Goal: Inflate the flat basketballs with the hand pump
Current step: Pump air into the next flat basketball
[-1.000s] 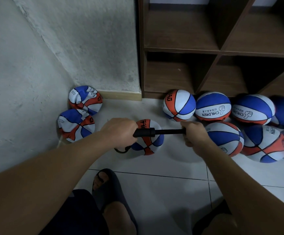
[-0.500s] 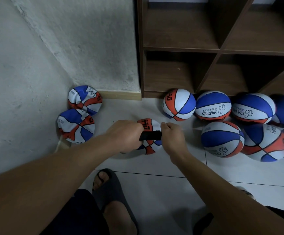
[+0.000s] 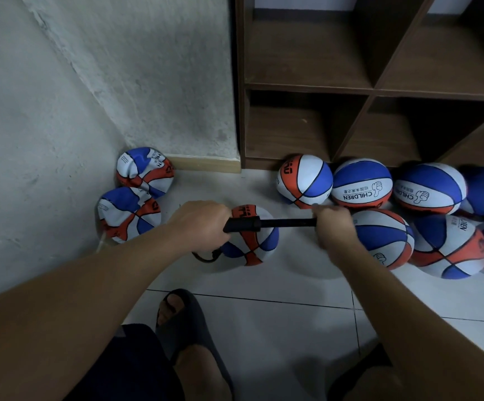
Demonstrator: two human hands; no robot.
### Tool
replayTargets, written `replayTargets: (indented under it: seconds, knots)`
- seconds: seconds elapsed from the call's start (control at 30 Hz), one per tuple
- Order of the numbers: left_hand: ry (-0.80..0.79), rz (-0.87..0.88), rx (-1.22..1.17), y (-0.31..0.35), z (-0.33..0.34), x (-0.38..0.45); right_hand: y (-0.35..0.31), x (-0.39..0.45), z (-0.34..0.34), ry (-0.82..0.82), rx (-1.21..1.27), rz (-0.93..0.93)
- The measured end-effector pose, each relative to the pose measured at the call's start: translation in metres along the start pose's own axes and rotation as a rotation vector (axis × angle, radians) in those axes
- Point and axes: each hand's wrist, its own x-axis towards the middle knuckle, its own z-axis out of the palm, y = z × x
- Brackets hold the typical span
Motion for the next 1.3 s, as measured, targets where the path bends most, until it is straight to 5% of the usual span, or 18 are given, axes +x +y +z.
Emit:
replayTargets:
  seconds: [0.47,0.97,1.3]
  knots:
    - [-0.012,0.05,0.011,0.021,-0.008,-0.004,0.007,-0.036,0.06,-0.095,-0.069,-0.141]
    - [-0.051,0.097,-0.016,0.016,0.011,0.001,0.012,-0.022,0.057,-0.194,-0.145,-0.043]
    - [-0.048,0.011,-0.032,0.0,0.011,0.0,0.003,0.008,0.003,0.037,-0.156,0.068]
